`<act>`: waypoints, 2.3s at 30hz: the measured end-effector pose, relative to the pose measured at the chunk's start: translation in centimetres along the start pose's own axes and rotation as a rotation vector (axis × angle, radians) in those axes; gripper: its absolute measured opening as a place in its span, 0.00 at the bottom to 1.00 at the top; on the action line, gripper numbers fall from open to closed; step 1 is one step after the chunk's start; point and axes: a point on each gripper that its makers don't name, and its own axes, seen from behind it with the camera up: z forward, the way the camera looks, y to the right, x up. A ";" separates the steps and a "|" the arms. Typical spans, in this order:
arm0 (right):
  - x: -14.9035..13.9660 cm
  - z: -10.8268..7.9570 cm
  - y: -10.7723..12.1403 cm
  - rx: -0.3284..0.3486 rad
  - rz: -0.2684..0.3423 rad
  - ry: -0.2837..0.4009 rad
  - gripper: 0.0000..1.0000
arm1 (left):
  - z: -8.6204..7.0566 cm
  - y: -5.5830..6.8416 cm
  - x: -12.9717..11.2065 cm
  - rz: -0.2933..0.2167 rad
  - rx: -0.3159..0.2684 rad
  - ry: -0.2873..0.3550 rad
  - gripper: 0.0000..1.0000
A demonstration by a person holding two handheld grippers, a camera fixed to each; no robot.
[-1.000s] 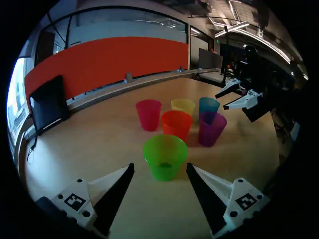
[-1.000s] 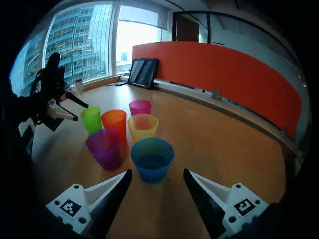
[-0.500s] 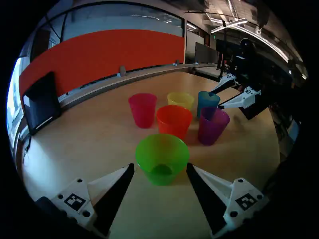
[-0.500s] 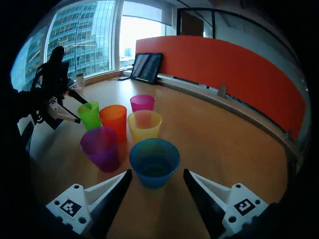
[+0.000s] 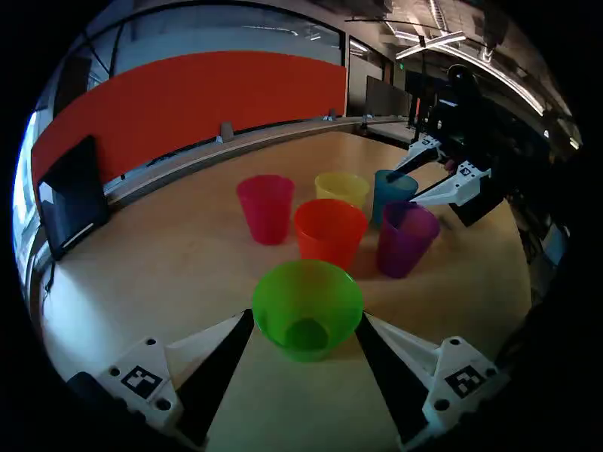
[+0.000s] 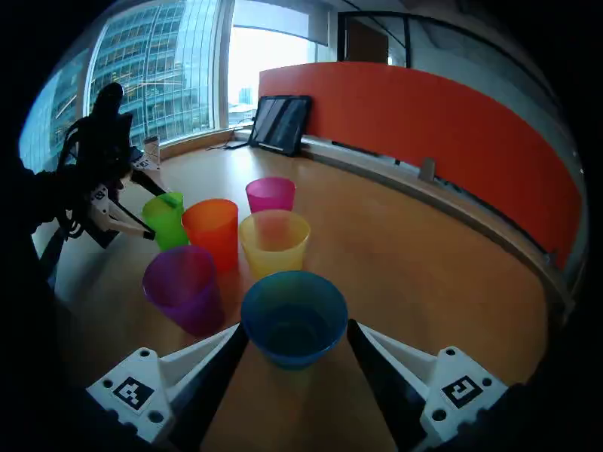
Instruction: Pour water
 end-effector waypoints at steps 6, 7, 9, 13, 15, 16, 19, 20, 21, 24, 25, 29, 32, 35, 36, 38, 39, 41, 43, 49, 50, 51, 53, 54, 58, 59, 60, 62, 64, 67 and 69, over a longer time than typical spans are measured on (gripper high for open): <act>0.2 0.4 0.0 0.004 0.001 0.001 1.00 | 0.3 0.2 0.3 0.001 -0.003 -0.001 0.97; 0.3 0.4 0.0 0.004 0.001 0.001 1.00 | 0.3 0.2 0.3 0.001 -0.001 -0.002 0.97; 0.3 0.5 -0.1 0.005 0.001 0.002 1.00 | 0.4 0.2 0.4 0.004 0.002 -0.002 0.95; 0.4 0.5 -0.1 0.007 0.003 0.004 1.00 | 0.5 0.1 0.4 0.008 0.008 -0.006 0.88; 0.3 0.5 -0.2 0.009 0.004 0.005 1.00 | 0.5 0.1 0.3 0.008 0.008 -0.009 0.87; 0.3 0.6 -0.2 0.009 0.003 0.005 1.00 | 0.5 0.1 0.3 0.007 0.008 -0.009 0.86; 0.3 0.7 -0.3 0.011 0.004 0.005 1.00 | 0.5 0.1 0.4 0.002 0.006 -0.007 0.85; 0.2 0.7 -0.3 0.011 0.004 0.005 1.00 | 0.4 0.1 0.4 -0.001 0.005 -0.006 0.85; 0.2 0.8 -0.3 0.012 0.004 0.004 1.00 | 0.4 0.1 0.4 -0.002 0.005 -0.005 0.85; 0.2 1.0 -0.3 0.013 0.007 0.004 1.00 | 0.3 0.1 0.5 -0.004 0.006 0.001 0.85; 0.2 1.0 -0.4 0.014 0.008 0.004 1.00 | 0.3 0.1 0.5 -0.003 0.007 0.002 0.85; 0.3 1.2 -0.5 0.016 0.012 0.003 0.94 | 0.1 0.0 0.7 0.000 0.011 0.010 0.85; 0.3 1.0 -0.6 0.012 0.011 0.006 0.91 | 0.0 -0.1 0.9 -0.002 0.015 0.016 0.85; 0.3 0.8 -0.7 0.011 0.013 0.008 0.91 | -0.3 -0.3 1.1 -0.005 0.021 0.029 0.85; 0.4 0.6 -0.7 0.010 0.014 0.011 0.91 | -0.5 -0.3 1.3 -0.007 0.024 0.035 0.85; 0.6 0.4 -0.8 0.008 0.016 0.019 0.91 | -0.8 -0.4 1.7 -0.012 0.029 0.046 0.85; 0.8 0.2 -0.8 0.006 0.016 0.024 0.91 | -1.0 -0.4 1.9 -0.015 0.032 0.053 0.85; 1.3 -0.3 -0.8 0.001 0.015 0.038 0.91 | -1.5 -0.5 2.4 -0.022 0.036 0.071 0.85; 2.0 -0.8 -0.9 -0.007 0.013 0.056 0.91 | -2.0 -0.5 2.9 -0.026 0.042 0.090 0.85; 5.1 -3.0 -1.4 -0.024 0.012 0.126 0.91 | -4.0 -0.7 4.9 -0.026 0.071 0.157 0.85; 5.7 -3.4 -1.6 -0.026 0.013 0.140 0.91 | -4.4 -0.7 5.3 -0.024 0.077 0.170 0.85; 6.2 -3.8 -1.7 -0.029 0.013 0.152 0.91 | -4.9 -0.7 5.7 -0.021 0.082 0.181 0.85; 7.3 -4.6 -1.9 -0.036 0.011 0.176 0.91 | -5.7 -0.7 6.5 -0.016 0.094 0.205 0.85; 7.8 -5.0 -2.0 -0.039 0.010 0.187 0.91 | -6.2 -0.7 6.9 -0.013 0.100 0.218 0.85; 9.8 -6.6 -2.5 -0.052 0.001 0.235 0.91 | -8.0 -0.5 8.6 -0.003 0.119 0.270 0.85; 10.3 -7.0 -2.6 -0.055 -0.001 0.247 0.91 | -8.4 -0.5 9.1 -0.001 0.124 0.282 0.85; 10.9 -7.4 -2.8 -0.055 -0.003 0.261 0.91 | -8.9 -0.4 9.5 0.001 0.128 0.296 0.85; 11.9 -8.0 -3.2 -0.056 -0.007 0.286 0.91 | -9.7 -0.3 10.3 0.004 0.136 0.318 0.85; 12.8 -8.7 -3.5 -0.056 -0.010 0.311 0.91 | -10.5 -0.1 11.0 0.007 0.140 0.340 0.85; 14.2 -9.6 -4.0 -0.056 -0.015 0.347 0.91 | -11.5 0.2 12.0 0.010 0.145 0.369 0.85; 15.1 -10.1 -4.3 -0.054 -0.017 0.370 0.91 | -12.1 0.4 12.6 0.011 0.145 0.386 0.85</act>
